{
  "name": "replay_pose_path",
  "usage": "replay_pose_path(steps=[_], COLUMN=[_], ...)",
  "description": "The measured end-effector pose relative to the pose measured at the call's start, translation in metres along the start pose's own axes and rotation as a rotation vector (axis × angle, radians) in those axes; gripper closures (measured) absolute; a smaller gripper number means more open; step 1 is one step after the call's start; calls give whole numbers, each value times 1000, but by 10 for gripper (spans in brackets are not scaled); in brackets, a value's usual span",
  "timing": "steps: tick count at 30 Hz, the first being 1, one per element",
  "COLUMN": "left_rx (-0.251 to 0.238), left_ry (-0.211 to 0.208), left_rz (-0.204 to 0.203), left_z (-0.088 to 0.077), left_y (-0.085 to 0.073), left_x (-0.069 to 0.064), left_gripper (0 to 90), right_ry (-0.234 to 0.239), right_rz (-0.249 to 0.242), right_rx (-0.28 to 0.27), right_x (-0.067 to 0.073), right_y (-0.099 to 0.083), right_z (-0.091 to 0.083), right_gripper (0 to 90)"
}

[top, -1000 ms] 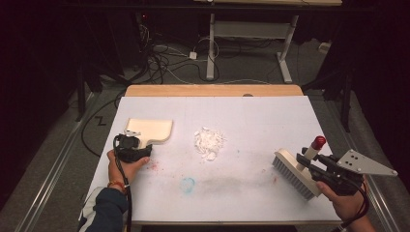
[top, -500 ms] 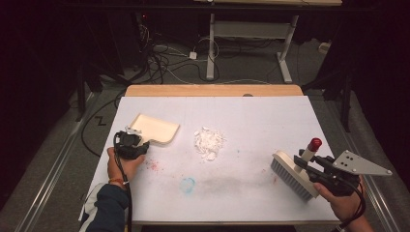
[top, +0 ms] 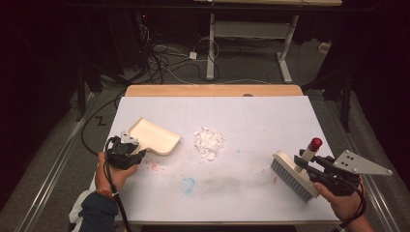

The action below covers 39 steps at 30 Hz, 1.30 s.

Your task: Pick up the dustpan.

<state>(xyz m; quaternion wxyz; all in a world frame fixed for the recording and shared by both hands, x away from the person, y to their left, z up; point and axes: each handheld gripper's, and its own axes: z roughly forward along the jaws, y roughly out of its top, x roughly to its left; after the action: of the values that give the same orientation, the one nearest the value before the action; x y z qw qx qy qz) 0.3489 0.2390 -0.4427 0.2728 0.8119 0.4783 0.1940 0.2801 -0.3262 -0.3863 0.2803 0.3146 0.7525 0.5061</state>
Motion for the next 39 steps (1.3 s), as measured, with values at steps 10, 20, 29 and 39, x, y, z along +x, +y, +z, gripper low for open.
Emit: replay_pose_path(steps=[10,20,29,39], left_rx=[1,14,33,29], left_ry=[-52,-108,-144,-153], left_rz=[70,140,170,185], left_z=[-17,-28,-24,-25], left_y=[-15,-35,-38,-41], left_x=[-26,-43,-48,-51], left_gripper=[637,637,636,635], right_ry=[-10,-14,-12,-7], right_rz=[3,19,2,-14], right_rx=[12,18,30,14], right_x=[-1,-4,0,1], right_y=[0,1,4,20], right_z=[3,10,15,27], right_gripper=[703,703,703,703])
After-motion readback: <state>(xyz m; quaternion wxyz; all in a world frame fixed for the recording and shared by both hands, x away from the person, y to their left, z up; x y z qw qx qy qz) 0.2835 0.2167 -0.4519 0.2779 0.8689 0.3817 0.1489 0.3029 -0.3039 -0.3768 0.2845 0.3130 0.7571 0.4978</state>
